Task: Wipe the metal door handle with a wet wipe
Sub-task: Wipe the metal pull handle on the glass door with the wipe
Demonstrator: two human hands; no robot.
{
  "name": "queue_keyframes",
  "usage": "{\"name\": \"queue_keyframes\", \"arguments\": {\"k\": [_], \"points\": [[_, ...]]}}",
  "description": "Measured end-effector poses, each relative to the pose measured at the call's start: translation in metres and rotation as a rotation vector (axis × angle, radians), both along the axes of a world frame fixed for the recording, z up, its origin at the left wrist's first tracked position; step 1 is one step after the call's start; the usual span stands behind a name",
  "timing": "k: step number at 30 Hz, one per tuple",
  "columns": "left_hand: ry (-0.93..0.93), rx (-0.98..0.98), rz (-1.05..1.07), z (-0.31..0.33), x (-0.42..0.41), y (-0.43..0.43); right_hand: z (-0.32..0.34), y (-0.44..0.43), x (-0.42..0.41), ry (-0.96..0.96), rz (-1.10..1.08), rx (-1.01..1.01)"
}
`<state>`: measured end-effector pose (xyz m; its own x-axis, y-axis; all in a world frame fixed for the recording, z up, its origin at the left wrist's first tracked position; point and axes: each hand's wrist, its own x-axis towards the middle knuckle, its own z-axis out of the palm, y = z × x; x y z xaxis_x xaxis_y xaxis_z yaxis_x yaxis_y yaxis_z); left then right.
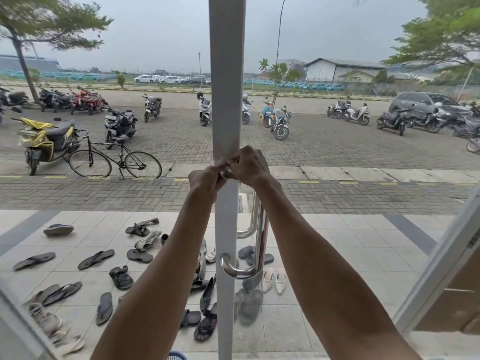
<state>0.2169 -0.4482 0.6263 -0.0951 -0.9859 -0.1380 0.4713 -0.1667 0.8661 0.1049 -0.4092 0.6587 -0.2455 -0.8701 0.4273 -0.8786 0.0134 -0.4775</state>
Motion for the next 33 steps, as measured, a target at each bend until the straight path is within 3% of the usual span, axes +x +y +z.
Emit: {"name": "queue_keyframes", "arguments": {"k": [6, 12, 15, 18, 21, 25, 33], "points": [[0.123, -0.043, 0.024, -0.015, -0.006, 0.027, -0.011, 0.026, -0.014, 0.102, 0.081, -0.146], [0.309, -0.114, 0.038, -0.038, -0.031, 0.062, -0.031, 0.053, -0.031, 0.056, 0.152, -0.315], [0.294, -0.218, -0.007, -0.051, -0.050, 0.076, -0.041, 0.071, -0.039, 0.059, 0.138, -0.380], [0.099, -0.421, 0.025, -0.067, -0.069, 0.079, -0.063, 0.085, -0.058, -0.059, 0.068, -0.378], [-0.295, -0.632, 0.078, -0.102, -0.079, 0.068, -0.099, 0.095, -0.073, -0.253, 0.075, -0.304], [-0.537, -0.667, -0.002, -0.158, -0.068, 0.063, -0.158, 0.099, -0.069, -0.417, 0.032, -0.222], [-0.909, -0.769, -0.192, -0.232, -0.046, 0.050, -0.258, 0.089, -0.060, -0.456, -0.105, -0.086]]}}
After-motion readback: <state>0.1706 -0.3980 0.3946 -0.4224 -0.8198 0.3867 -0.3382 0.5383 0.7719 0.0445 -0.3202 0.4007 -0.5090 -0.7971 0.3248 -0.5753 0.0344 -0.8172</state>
